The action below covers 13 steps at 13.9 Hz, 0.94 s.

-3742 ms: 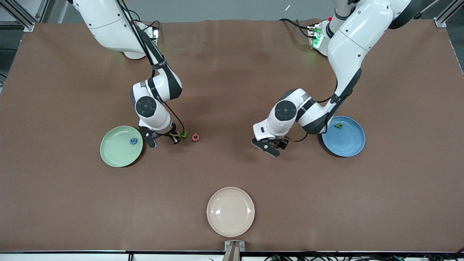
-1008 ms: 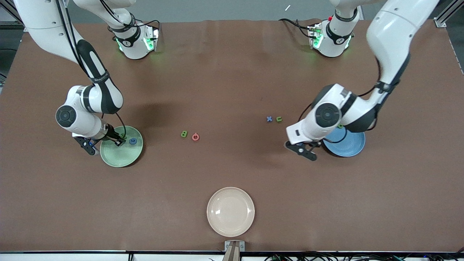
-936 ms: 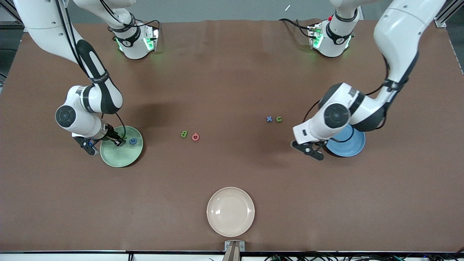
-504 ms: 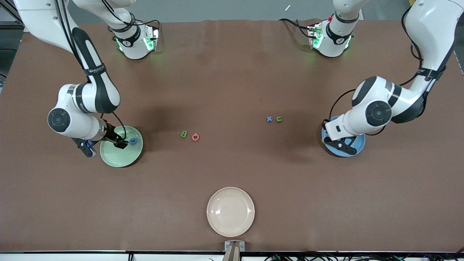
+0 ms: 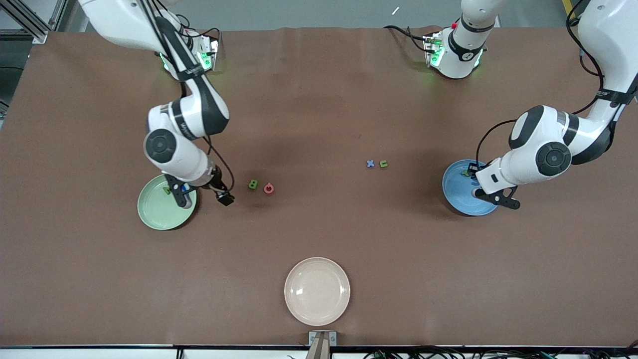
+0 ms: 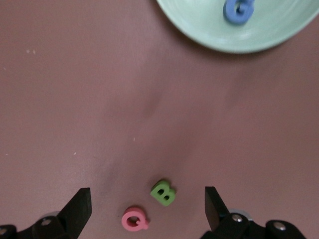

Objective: Sort upper and lower case letters into plates
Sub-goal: 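Drop the m into the blue plate while the right gripper reaches green B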

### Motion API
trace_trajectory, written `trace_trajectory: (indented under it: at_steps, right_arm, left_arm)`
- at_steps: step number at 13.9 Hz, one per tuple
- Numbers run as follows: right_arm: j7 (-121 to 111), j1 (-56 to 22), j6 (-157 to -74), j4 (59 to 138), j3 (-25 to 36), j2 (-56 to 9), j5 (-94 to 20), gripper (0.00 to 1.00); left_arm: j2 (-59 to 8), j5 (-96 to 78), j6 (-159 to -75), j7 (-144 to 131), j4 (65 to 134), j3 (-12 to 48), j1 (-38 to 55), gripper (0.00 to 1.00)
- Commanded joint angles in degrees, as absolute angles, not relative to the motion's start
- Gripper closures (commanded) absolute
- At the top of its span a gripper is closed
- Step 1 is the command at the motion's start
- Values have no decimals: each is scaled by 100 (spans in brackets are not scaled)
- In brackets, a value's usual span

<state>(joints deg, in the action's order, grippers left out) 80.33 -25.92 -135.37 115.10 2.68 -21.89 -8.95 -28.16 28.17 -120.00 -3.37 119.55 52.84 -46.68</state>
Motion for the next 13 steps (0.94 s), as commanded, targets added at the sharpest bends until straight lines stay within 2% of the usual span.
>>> trace_trajectory:
  at_steps: [1, 5, 9, 13]
  right_arm:
    - [8454, -2698, -13885, 11531, 343, -2486, -984, 0]
    - [8675, -2918, -14492, 11549, 343, -2847, -984, 2]
    - [8876, -3120, -14537, 11566, 343, -2979, -984, 5]
    - [8886, -3322, -14790, 11864, 352, -2997, -976, 8]
  left_arm:
    - [-2935, 3163, -12198, -500, 12041, 5265, -4807, 100]
    - [-3146, 3401, -12576, -650, 12111, 5133, -4843, 100]
    - [-3497, 3867, -12656, -905, 12111, 5010, -4843, 100]
    - [-3551, 3876, -12656, -923, 12120, 4984, -4834, 98]
